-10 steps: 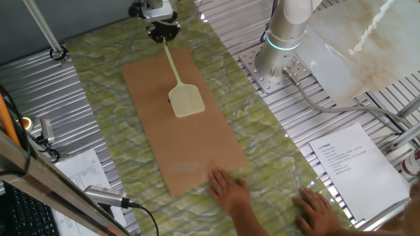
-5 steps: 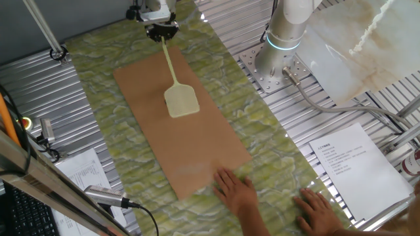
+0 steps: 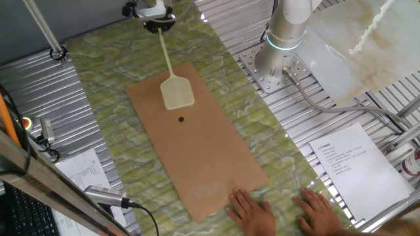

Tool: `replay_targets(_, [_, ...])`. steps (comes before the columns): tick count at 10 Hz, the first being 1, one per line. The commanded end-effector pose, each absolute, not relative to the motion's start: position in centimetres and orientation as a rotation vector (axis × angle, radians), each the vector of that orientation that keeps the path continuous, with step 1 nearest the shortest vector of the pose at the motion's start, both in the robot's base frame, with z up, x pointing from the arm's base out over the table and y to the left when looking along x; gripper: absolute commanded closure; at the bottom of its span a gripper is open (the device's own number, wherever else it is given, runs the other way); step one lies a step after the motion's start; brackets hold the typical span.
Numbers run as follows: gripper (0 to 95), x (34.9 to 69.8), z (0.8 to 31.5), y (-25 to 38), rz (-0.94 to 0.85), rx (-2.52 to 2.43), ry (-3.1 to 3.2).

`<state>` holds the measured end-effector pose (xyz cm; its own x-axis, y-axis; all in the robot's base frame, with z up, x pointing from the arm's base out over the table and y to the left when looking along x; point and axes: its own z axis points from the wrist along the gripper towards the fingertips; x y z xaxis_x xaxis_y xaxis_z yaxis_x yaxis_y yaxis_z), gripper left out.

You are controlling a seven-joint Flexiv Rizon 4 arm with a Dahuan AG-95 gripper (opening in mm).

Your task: Swat with a flyswatter

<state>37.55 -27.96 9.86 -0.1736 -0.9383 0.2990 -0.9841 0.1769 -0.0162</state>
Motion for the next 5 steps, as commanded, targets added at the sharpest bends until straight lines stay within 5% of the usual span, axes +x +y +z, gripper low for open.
replay_targets(1, [95.0, 37.53, 8.8, -28.5, 0.328, 1.882, -2.207])
replay_targets(5, [95.0, 37.6, 8.52, -28.54, 0.429, 1.833, -2.129])
